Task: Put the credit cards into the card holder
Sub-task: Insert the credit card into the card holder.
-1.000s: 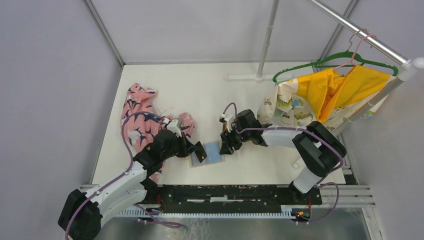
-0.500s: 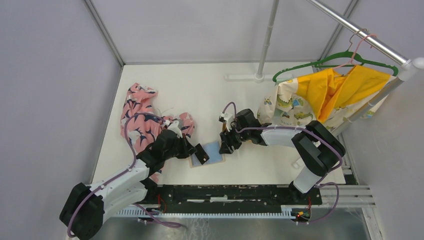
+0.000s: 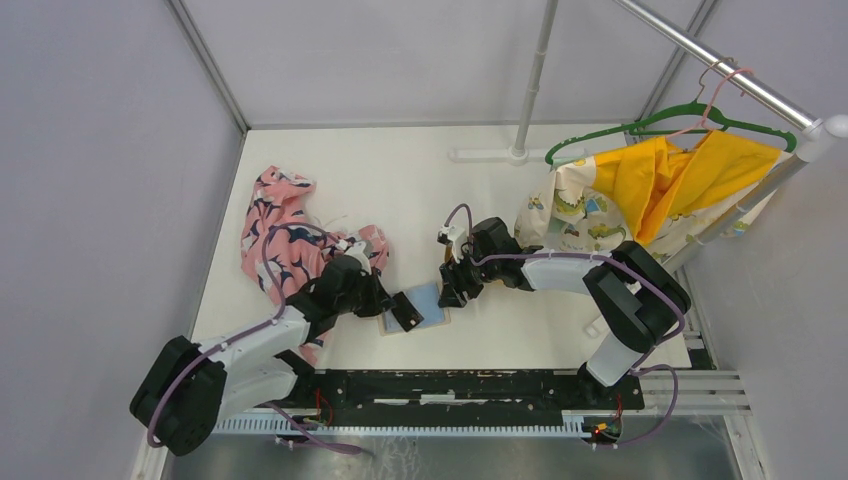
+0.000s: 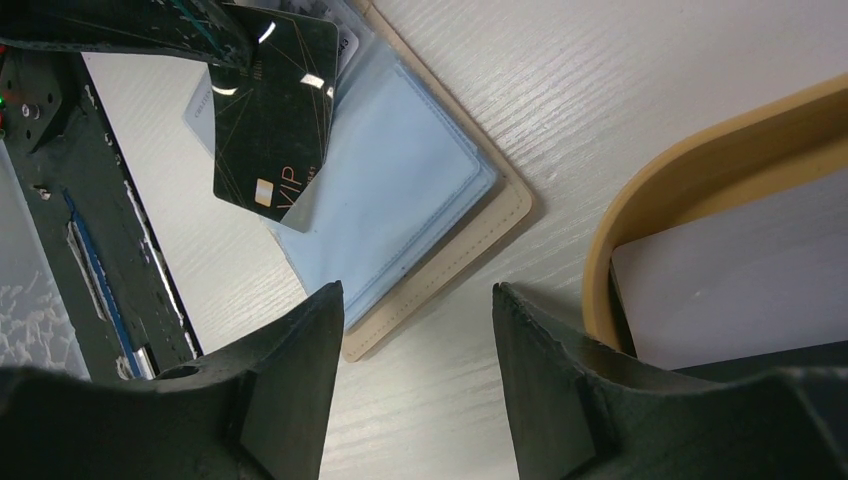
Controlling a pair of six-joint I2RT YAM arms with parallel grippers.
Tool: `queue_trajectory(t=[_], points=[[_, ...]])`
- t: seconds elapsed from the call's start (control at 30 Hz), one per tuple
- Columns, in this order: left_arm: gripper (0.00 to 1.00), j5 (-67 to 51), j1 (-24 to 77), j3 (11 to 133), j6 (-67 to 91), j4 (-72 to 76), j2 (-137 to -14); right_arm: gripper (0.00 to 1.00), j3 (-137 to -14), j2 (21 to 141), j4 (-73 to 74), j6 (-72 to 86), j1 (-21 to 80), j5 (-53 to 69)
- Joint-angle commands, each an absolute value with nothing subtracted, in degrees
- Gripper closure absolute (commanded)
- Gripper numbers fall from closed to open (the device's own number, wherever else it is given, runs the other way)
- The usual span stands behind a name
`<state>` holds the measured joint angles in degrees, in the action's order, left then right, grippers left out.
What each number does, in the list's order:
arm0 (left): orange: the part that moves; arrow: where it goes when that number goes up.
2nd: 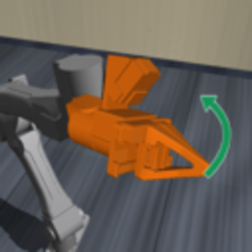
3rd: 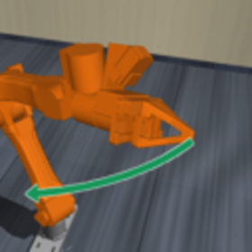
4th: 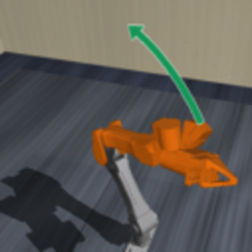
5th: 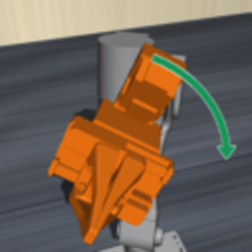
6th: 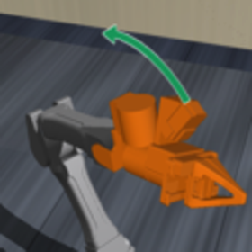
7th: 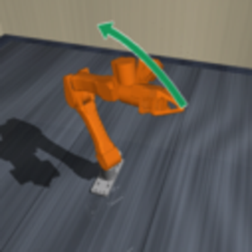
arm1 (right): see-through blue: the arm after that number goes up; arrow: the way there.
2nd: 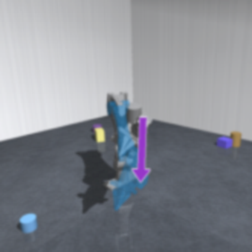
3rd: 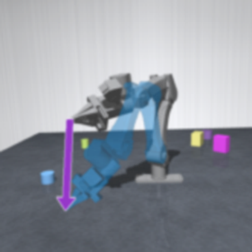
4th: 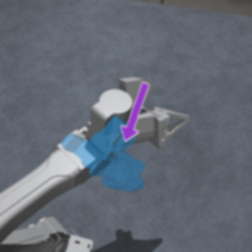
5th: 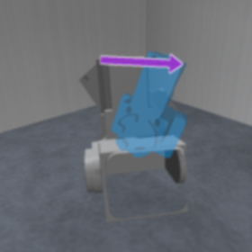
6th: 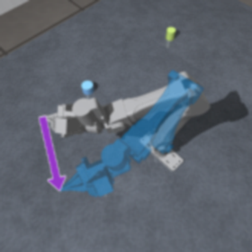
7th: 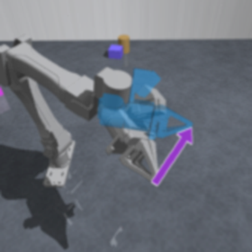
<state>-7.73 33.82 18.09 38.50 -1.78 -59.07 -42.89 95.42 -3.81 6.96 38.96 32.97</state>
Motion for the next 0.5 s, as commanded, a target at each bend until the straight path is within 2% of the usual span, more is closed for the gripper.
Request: queue_trajectory(t=[0.0, 0.47], points=[[0.98, -7.85, 33.54, 20.50, 37.59, -1.14, -62.96, 0.37, -43.86, 96.24, -1.93, 5.80, 38.93, 29.89], [0.98, -9.08, 33.54, 24.57, 37.27, -3.28, -71.24, 0.37, -44.03, 96.42, -1.67, 5.48, 39.00, 29.49]])
